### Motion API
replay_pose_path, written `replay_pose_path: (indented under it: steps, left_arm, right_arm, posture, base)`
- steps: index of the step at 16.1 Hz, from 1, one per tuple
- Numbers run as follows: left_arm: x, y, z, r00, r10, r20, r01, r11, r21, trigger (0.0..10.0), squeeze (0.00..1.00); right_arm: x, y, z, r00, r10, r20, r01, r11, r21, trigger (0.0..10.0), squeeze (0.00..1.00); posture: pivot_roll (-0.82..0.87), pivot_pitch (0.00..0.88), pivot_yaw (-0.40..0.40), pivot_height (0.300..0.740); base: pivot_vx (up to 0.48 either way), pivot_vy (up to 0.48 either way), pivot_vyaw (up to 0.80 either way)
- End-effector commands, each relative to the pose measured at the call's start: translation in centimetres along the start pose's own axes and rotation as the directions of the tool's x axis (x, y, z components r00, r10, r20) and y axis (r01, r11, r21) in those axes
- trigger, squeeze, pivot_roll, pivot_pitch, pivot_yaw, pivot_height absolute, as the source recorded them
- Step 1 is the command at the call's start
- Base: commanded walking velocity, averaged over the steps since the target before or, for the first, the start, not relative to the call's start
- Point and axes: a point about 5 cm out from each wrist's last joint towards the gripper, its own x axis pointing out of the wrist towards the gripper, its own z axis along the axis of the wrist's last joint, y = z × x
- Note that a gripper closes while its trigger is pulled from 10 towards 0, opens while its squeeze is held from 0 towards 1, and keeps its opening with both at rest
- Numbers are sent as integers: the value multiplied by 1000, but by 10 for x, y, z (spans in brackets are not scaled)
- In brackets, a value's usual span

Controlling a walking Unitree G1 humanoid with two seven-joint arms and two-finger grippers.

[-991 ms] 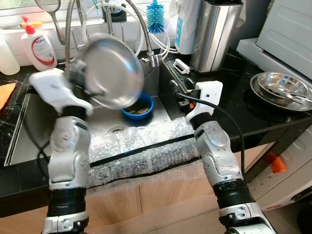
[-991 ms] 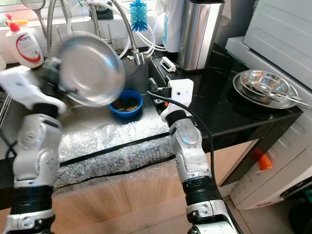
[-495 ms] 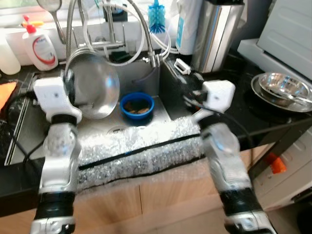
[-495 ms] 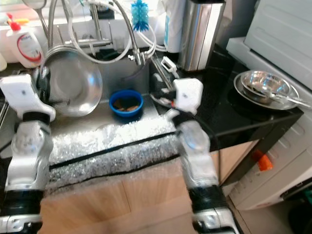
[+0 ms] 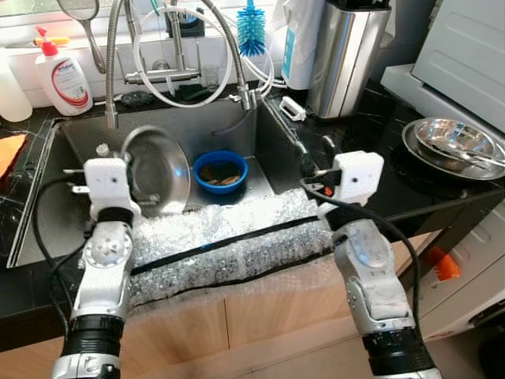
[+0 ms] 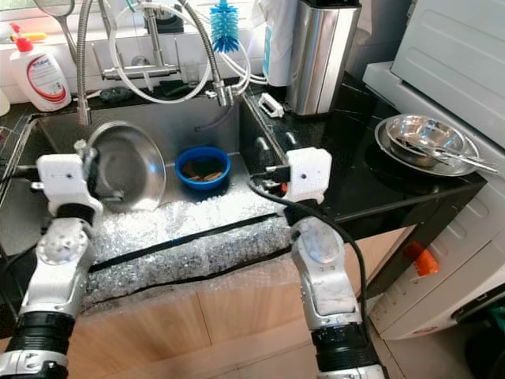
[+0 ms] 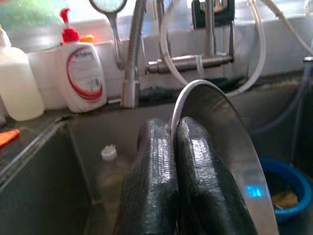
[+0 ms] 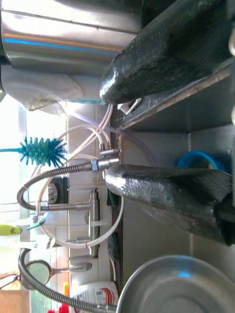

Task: Kitchen organization

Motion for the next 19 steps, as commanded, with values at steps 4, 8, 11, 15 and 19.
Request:
replay_pose_path:
  steps: [4,8,11,15,19]
  left_arm:
    - [10,-9,-12,997,-7,-78,6,1000,-21,10000,0]
    - [23,-13,-18,986,-13,-167,3,998,-64,10000,0]
    - [26,-22,-27,969,-56,-242,43,997,-60,10000,0]
    - [23,-30,-42,930,-94,-356,58,992,-110,10000,0]
    - [21,-32,-46,914,-121,-387,74,988,-134,10000,1000]
  right_arm:
    - [0,9,6,999,31,18,-31,999,-7,10000,0]
    - [0,12,6,999,37,16,-36,999,-10,10000,0]
    - [0,14,6,999,39,6,-39,999,-10,10000,0]
    - [2,16,7,999,41,7,-41,999,-4,10000,0]
    - [3,17,6,999,44,2,-44,999,-3,10000,0]
  posture:
    - [-11,0,-2,740]
    - [-16,0,4,740]
    - [-20,0,8,740]
    - [-21,0,11,740]
    - [-15,0,9,740]
  base:
    - [0,0,0]
    - [0,0,0]
    - [0,0,0]
    - [0,0,0]
    - [0,0,0]
